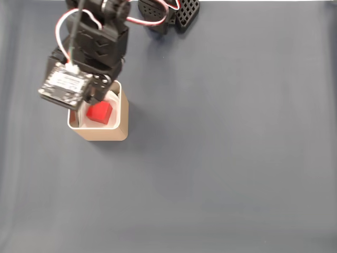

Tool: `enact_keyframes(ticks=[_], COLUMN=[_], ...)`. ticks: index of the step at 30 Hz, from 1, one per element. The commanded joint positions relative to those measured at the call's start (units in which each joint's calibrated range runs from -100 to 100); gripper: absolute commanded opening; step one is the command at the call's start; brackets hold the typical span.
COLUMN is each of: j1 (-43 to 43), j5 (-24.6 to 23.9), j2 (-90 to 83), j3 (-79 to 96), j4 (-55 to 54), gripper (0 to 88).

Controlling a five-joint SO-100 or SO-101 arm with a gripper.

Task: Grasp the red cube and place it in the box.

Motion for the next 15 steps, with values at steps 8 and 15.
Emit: enact_keyframes(ticks=[8, 15], j1=[-11.0, -18.3], j5=[-2.7, -3.7], j2=[-4.7, -8.0], j3=[-4.2, -0.1], j4=[1.4, 0.9], gripper=[0.2, 0.2])
